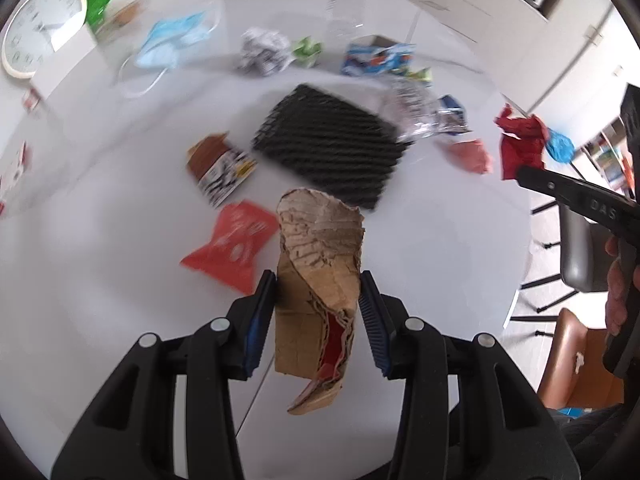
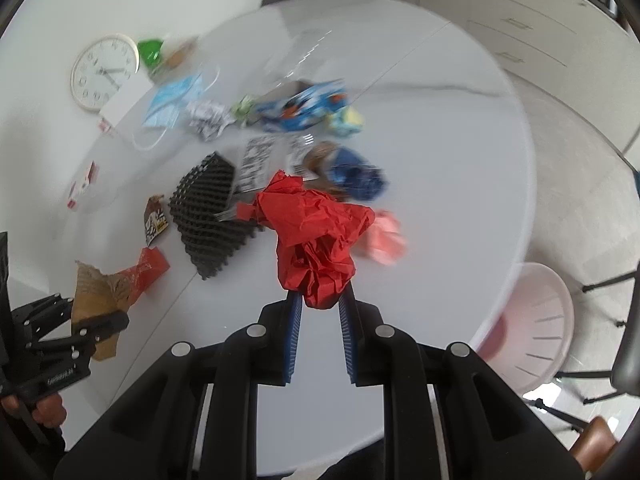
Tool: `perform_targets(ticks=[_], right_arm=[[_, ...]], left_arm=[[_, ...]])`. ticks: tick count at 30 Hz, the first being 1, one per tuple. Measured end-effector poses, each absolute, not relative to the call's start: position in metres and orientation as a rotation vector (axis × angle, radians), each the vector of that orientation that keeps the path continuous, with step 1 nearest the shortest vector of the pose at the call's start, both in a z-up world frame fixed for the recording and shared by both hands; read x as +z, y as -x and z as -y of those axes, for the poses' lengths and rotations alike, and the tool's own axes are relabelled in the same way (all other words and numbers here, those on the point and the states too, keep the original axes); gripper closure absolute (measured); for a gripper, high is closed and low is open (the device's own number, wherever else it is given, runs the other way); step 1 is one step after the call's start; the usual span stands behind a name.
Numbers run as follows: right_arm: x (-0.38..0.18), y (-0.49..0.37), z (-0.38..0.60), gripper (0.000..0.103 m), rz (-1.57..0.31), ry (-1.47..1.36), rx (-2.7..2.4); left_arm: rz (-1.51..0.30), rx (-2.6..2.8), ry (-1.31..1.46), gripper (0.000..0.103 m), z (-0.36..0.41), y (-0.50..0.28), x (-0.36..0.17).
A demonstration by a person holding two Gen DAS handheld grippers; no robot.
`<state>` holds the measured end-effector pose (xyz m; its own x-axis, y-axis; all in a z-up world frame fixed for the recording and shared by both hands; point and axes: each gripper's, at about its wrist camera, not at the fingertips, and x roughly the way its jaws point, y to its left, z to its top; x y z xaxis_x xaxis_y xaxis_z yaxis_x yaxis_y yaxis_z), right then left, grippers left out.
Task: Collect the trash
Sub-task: 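Carry both items to the white wastebasket and open both tools to drop them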
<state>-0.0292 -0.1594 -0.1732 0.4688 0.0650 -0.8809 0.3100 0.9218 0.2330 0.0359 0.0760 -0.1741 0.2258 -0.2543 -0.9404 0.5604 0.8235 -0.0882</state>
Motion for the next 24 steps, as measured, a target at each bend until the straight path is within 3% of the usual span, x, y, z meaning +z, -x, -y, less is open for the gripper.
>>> perform_targets(ticks=[5, 12, 13, 14, 16, 17, 20, 24], right_arm=[[-0.164, 0.091, 0.220, 0.084, -1.071, -0.425, -0.369], [-0.218, 0.146, 0.312, 0.079, -1.205, -0.423, -0.557], [-0.228, 0.149, 0.325, 0.069, -1.231, -0.419, -0.557], [-0.235, 0.151, 0.334, 0.050, -1.250, -0.417, -0.554], [-0.242, 0.155, 0.352, 0.024, -1.280, -0.393, -0.556], [-0.241, 0.157, 0.359, 0.016, -1.285, -0.359, -0.568], [-0.225, 0.171, 0.379, 0.005, -1.263, -0.268, -0.588], [-0.201, 0.188, 0.406, 0.002, -1.234, -0.217, -0.595]], left_arm=[[-1.163, -0.694, -0.398, 0.061, -0.026, -0.019, -0.154], [-1.132, -0.891, -0.432, 0.061, 0.086, 0.008, -0.132], [-1.120, -0.927, -0.443, 0.060, 0.110, 0.016, -0.130], [-1.115, -0.949, -0.452, 0.060, 0.131, 0.023, -0.130], [-1.115, -0.986, -0.462, 0.060, 0.171, 0.037, -0.132], [-1.119, -1.005, -0.468, 0.060, 0.192, 0.044, -0.135], [-1.145, -1.052, -0.472, 0.059, 0.246, 0.062, -0.147], [-1.183, -1.086, -0.487, 0.048, 0.307, 0.083, -0.167]])
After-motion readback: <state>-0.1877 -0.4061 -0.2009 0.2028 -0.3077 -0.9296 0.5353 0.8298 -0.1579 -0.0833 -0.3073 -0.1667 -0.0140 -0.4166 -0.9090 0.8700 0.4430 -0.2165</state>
